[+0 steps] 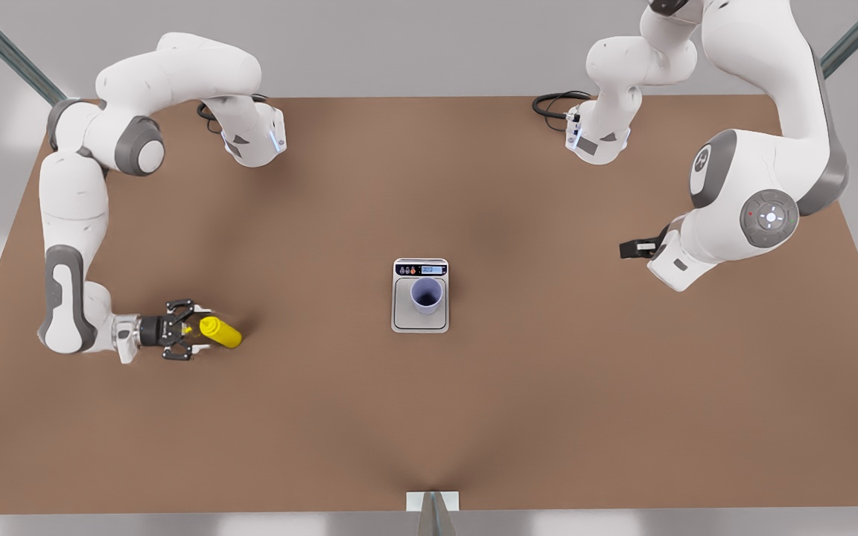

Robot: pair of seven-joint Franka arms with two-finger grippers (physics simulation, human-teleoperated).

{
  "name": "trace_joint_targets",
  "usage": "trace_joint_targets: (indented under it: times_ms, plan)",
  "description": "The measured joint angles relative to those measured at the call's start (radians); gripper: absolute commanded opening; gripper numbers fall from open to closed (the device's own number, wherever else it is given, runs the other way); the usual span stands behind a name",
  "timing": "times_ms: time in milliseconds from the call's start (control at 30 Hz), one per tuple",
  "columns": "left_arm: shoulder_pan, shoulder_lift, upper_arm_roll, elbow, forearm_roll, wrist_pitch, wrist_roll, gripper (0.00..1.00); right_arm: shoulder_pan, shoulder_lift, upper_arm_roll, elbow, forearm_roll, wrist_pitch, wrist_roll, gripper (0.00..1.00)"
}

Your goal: Move cup to the weight, pick up sauce bottle, pour sauce

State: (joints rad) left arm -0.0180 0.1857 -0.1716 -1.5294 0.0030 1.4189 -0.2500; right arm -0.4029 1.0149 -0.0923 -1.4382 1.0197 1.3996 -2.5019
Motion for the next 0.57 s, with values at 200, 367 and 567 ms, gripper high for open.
trace_joint_targets:
  times_ms: [200, 367, 567]
  plan:
    - [0.0, 0.0, 0.0, 0.0, 0.0, 0.0, 0.0, 1.0, -0.211, -0.38, 0.005, 0.011, -0.202, -0.074, 0.562, 1.0]
    - [-0.001, 0.0, 0.0, 0.004, 0.0, 0.012, 0.002, 1.0, 0.361, -0.71, -0.012, 0.015, -0.674, 0.288, 1.587, 1.0]
    - [0.001, -0.002, 0.001, 0.028, 0.004, 0.071, 0.011, 1.0, 0.468, -0.803, 0.002, -0.034, -1.0, 0.291, 2.381, 1.0]
